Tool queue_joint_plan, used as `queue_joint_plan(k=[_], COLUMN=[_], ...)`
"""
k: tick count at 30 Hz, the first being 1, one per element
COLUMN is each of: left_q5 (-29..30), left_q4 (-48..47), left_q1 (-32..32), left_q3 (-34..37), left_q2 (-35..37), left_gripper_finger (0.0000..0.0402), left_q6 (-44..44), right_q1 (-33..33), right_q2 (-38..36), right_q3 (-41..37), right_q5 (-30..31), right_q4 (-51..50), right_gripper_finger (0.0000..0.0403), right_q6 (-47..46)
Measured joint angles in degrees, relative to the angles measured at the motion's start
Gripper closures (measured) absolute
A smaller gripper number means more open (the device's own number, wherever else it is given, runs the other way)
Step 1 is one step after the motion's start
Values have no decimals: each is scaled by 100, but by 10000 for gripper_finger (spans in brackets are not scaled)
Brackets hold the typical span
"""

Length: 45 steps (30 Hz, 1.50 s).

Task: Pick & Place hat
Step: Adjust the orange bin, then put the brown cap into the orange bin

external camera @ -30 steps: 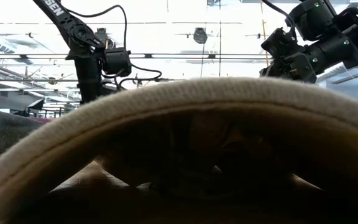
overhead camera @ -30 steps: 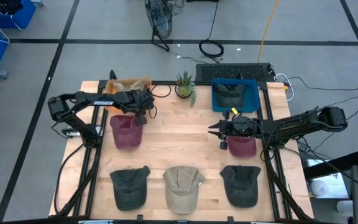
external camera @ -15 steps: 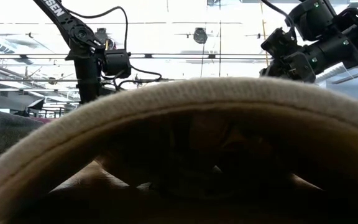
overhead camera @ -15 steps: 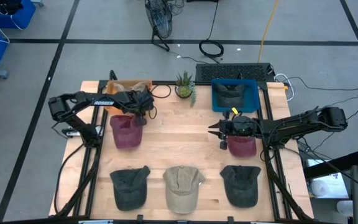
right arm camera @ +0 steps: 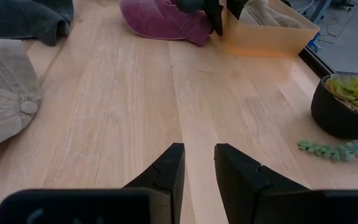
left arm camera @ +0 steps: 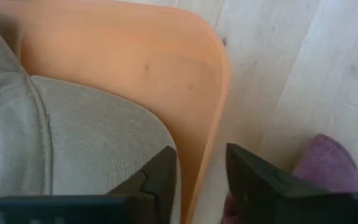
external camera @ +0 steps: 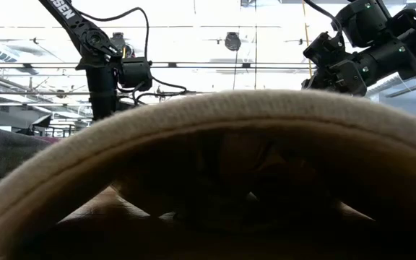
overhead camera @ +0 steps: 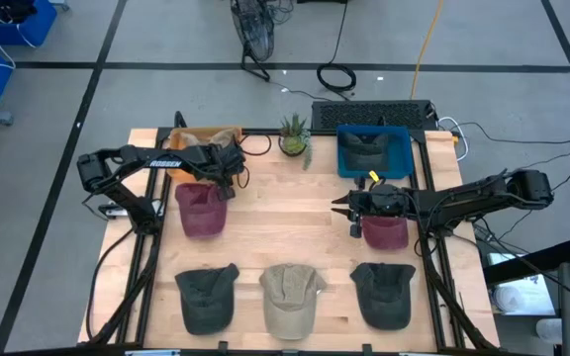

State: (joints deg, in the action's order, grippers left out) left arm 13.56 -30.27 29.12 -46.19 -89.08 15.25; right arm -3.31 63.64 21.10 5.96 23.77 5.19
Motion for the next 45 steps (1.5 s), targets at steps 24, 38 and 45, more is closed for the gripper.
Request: queue_joint_plan(k=[24,38,45], left_q5=[-22,-960,-949], left_q4=[-1635,-2363,-848], left_q1=[-418,-1654,-2665], left_q3=[-750,-800,-659], left_q2=[1066,2647,2580], left_gripper_finger=[165,165,165], left_q6=[-850,-2100,-2041], right_q1=[0,8,162], right_q2=[2,2,0], right_q3=[0,0,0], right_q5=[13,-174,-175], right_q4=[-494,-296,102], right_gripper_finger=[325,325,325], right_q6=[-92,153,136])
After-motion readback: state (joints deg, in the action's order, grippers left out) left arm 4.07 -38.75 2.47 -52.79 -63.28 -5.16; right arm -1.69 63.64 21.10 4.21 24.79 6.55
